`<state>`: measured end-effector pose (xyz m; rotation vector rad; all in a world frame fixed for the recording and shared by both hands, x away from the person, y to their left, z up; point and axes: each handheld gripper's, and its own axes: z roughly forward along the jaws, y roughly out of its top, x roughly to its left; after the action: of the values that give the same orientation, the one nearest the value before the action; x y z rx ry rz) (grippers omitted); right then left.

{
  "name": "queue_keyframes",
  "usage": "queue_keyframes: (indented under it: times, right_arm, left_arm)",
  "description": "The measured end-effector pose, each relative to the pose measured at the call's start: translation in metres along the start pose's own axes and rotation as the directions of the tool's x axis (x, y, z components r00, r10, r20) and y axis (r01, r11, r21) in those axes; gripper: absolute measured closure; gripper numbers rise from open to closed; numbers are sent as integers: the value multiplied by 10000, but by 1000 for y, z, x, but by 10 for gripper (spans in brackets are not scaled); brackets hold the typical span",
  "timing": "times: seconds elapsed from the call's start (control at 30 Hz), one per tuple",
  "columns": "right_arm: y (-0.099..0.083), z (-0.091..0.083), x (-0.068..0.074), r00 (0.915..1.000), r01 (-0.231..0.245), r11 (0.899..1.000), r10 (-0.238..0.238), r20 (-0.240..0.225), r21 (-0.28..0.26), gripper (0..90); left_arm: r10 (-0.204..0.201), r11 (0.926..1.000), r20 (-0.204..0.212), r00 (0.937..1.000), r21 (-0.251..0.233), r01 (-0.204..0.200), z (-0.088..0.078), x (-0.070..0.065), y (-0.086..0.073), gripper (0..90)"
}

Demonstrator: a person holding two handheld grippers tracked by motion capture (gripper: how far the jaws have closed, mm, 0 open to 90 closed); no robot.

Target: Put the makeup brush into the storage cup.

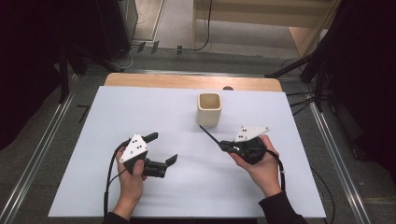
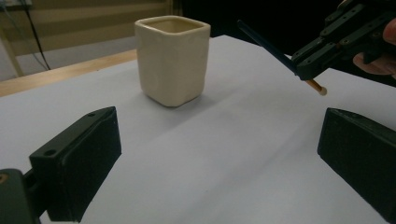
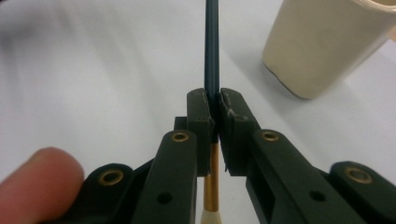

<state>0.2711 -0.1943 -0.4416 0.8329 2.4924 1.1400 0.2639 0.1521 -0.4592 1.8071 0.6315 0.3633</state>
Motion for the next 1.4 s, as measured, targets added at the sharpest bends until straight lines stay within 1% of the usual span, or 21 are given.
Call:
queue_keyframes:
  times: [0.1,0.17,0.2,0.27,0.3,0.33,0.4,0.43,0.5,0.53,0.63,0.77,0.83,0.87,0.97,1.07,1.23,1.27,1.3,1.33,1.4]
  right_arm:
    - [0,0,2,9998,87,10000,-88,-173,-43,850]
    - [0,0,3,9996,150,9999,-151,-243,-18,850]
    - [0,-1,4,9994,126,9999,-129,-329,-74,850]
    - [0,-1,6,9988,178,9997,-184,-464,-138,850]
    - [0,-1,6,9988,178,9997,-184,-464,-138,850]
    - [1,0,8,9980,287,9995,-294,-565,-126,850]
    - [2,0,9,9975,362,9993,-367,-597,-108,850]
    - [4,1,12,9961,519,9986,-526,-714,-117,850]
    - [6,2,16,9943,686,9976,-692,-816,-97,850]
    - [8,3,18,9931,797,9968,-800,-854,-75,850]
    - [11,4,24,9907,933,9956,-931,-991,-34,850]
    - [15,6,30,9857,1205,9927,-1196,-1189,4,850]
    - [16,7,32,9839,1279,9918,-1275,-1255,-53,850]
    - [17,7,33,9836,1284,9917,-1277,-1275,-23,849]
    - [19,8,36,9807,1428,9897,-1423,-1342,-60,850]
    - [20,8,37,9786,1505,9886,-1498,-1408,-56,850]
    - [19,8,38,9768,1555,9878,-1553,-1474,-100,849]
    - [19,7,37,9755,1606,9869,-1606,-1506,-126,850]
    - [19,7,38,9746,1637,9864,-1638,-1527,-133,849]
    - [19,6,38,9734,1669,9858,-1673,-1564,-153,849]
    - [19,5,39,9718,1702,9853,-1708,-1626,-181,849]
  left_arm:
    - [326,9992,187,9993,231,-331,0,-2,-2,3]
    - [368,9986,374,9986,353,-382,-1,-2,-4,3]
    - [287,9986,541,9981,426,-310,-1,-1,-5,2]
    - [70,9984,1057,9944,554,-129,-1,1,-7,2]
    - [70,9984,1057,9944,554,-129,-1,1,-7,2]
    - [-133,9976,1415,9899,689,36,-1,3,-8,2]
    - [-193,9972,1485,9887,746,83,-1,3,-8,2]
    - [-156,9973,1711,9851,730,31,-1,2,-8,3]
    - [-97,9972,1754,9845,750,-36,-1,1,-7,3]
    - [-57,9974,1905,9817,723,-82,-1,0,-5,3]
    - [-205,9980,2089,9777,635,74,0,-1,-4,2]
    - [-212,9972,2170,9759,740,52,2,-4,-4,3]
    - [-287,9975,2297,9728,701,129,2,-5,-3,3]
    - [-318,9977,2415,9699,666,162,1,-5,-2,3]
    - [-398,9983,2392,9702,507,284,-1,-5,1,63]
    - [-516,9983,2547,9656,404,427,-2,-4,2,66]
    - [-466,9985,2614,9641,393,376,-2,-5,5,77]
    - [-492,9984,2630,9635,413,397,-2,-5,6,96]
    - [-538,9981,2694,9615,446,433,-2,-6,6,133]
    - [-545,9980,2782,9590,462,433,-2,-6,6,140]
    - [-506,9981,2795,9588,479,387,-1,-7,7,139]
